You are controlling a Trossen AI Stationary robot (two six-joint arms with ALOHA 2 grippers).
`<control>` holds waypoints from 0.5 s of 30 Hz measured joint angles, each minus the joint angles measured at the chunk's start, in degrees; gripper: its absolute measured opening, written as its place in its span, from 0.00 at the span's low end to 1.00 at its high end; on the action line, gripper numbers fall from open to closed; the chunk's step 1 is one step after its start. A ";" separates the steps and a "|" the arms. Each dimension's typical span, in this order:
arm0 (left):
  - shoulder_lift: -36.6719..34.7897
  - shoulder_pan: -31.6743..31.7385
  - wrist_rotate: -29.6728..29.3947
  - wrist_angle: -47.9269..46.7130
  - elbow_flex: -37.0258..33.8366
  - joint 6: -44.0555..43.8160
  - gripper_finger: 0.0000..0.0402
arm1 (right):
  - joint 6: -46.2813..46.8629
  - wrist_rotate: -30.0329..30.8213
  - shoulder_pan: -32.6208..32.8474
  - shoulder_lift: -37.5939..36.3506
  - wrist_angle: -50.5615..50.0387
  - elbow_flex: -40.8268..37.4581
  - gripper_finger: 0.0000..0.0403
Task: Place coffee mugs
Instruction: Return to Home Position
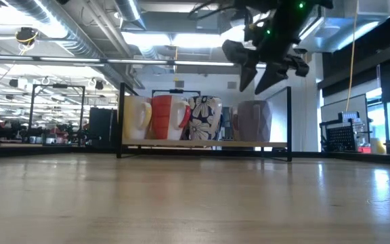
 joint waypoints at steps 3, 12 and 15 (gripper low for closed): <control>-0.02 0.00 -0.17 0.00 0.00 0.00 0.36 | -0.15 -0.12 0.12 -0.01 -3.21 1.75 0.43; -0.02 -0.02 -0.03 0.07 0.00 0.00 0.36 | -0.58 -0.03 0.87 0.04 -9.10 6.38 0.43; -0.02 0.00 0.98 0.31 0.00 0.00 0.36 | -3.41 -0.65 1.82 0.04 -9.33 8.11 0.43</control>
